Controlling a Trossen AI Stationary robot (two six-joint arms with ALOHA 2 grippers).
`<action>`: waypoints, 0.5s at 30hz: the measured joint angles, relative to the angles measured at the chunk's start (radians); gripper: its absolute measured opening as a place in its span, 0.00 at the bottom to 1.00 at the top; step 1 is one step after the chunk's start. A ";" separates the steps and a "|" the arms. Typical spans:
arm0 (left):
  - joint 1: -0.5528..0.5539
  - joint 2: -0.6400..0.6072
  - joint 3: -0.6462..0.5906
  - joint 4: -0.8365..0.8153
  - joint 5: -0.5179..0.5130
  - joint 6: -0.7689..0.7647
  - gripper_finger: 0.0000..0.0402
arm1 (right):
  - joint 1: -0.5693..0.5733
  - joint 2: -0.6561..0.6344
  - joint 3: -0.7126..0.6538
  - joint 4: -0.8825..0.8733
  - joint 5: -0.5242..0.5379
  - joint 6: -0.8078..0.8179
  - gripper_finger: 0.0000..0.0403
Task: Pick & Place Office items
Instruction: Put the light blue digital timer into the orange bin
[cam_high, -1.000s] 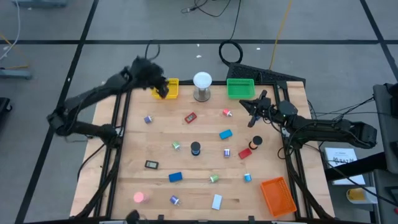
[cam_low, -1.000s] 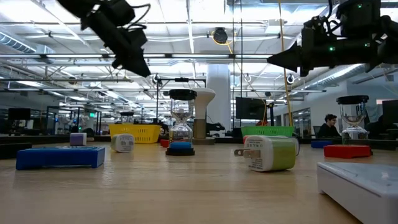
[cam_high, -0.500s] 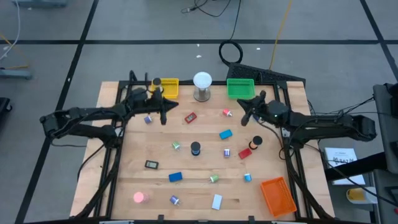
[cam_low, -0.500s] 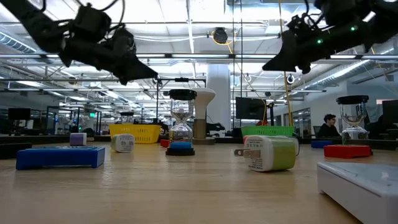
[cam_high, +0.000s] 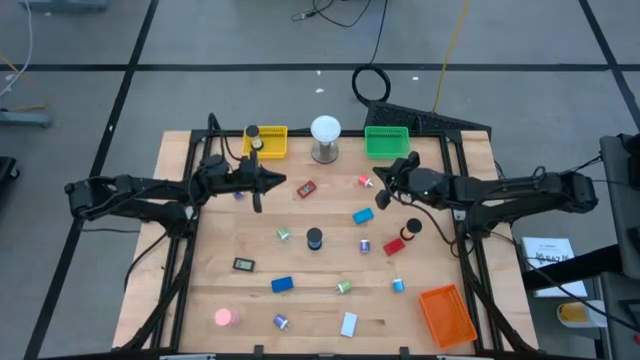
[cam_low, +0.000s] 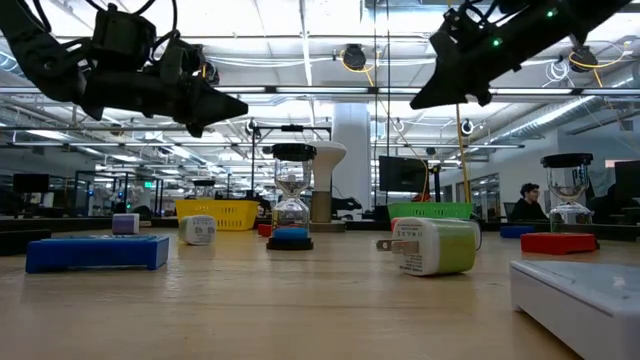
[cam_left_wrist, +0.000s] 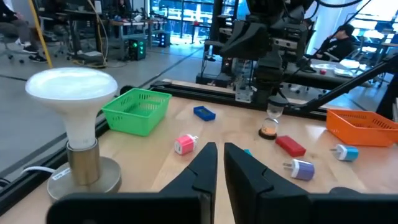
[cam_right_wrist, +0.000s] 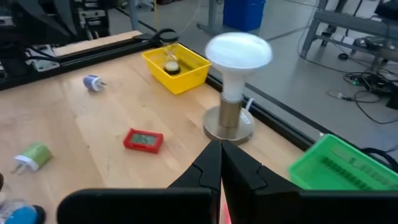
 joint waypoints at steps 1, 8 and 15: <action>-0.001 0.000 0.000 0.000 0.000 0.000 0.08 | 0.000 0.019 0.000 0.015 -0.001 0.000 0.00; -0.001 0.000 0.000 -0.001 0.000 0.000 0.08 | -0.053 0.131 0.000 0.151 -0.147 -0.071 0.02; -0.001 0.000 0.000 -0.002 0.000 0.001 0.08 | -0.069 0.139 0.093 0.001 -0.271 -0.062 0.00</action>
